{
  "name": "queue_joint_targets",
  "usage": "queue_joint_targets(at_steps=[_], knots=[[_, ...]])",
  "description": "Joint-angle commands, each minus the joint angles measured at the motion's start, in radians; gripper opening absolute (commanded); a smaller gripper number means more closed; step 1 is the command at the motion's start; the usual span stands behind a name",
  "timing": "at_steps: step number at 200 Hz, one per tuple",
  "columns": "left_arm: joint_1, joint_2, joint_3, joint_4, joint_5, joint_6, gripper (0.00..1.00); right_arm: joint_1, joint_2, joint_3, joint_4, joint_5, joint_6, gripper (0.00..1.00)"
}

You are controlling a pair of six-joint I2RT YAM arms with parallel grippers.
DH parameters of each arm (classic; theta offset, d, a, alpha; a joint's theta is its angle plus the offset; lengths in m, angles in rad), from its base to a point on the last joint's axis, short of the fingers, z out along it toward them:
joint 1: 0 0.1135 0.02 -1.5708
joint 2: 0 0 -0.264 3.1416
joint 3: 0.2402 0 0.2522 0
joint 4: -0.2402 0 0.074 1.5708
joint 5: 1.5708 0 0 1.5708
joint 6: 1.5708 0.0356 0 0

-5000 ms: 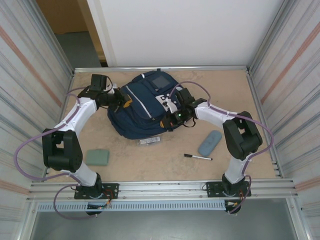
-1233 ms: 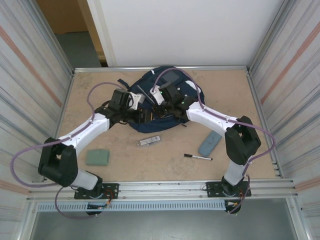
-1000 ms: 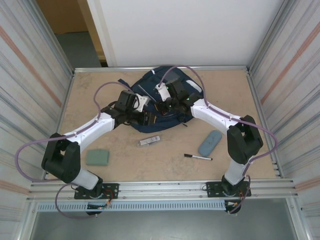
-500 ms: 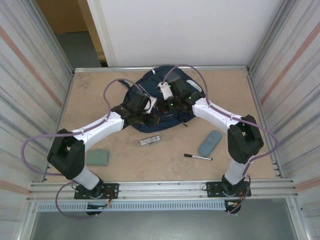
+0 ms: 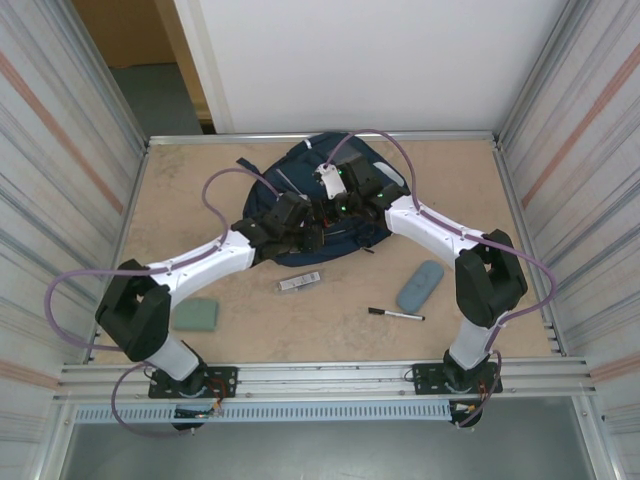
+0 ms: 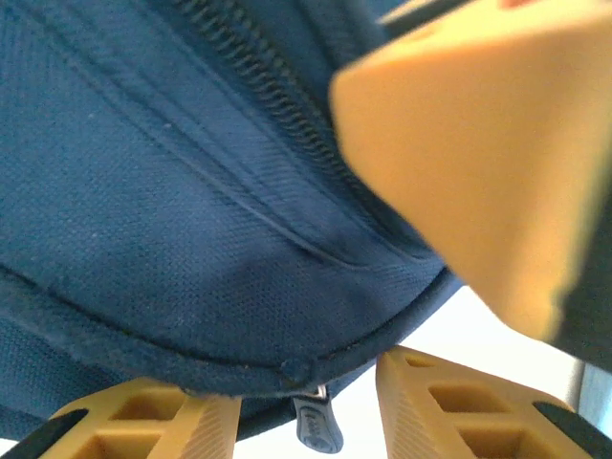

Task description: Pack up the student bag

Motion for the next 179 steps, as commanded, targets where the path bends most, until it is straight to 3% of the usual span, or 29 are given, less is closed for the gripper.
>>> queue_joint_targets(at_steps=[1, 39, 65, 115, 179], knots=[[-0.014, 0.051, -0.009, -0.031, -0.086, -0.102, 0.41, -0.002, -0.033, 0.073, 0.048, -0.047, 0.035, 0.00], [-0.028, 0.085, 0.013, -0.096, -0.168, -0.122, 0.33, -0.005, -0.035, 0.058, 0.065, -0.053, 0.043, 0.00], [-0.028, 0.053, -0.003, -0.084, -0.169, -0.092, 0.19, -0.010, -0.048, 0.045, 0.069, -0.047, 0.038, 0.00], [-0.010, 0.010, -0.018, -0.055, -0.070, 0.047, 0.02, -0.023, -0.043, 0.046, 0.077, -0.065, 0.048, 0.00], [0.100, -0.139, -0.100, 0.008, 0.090, 0.226, 0.00, -0.034, -0.061, 0.004, -0.005, -0.058, -0.105, 0.01]])
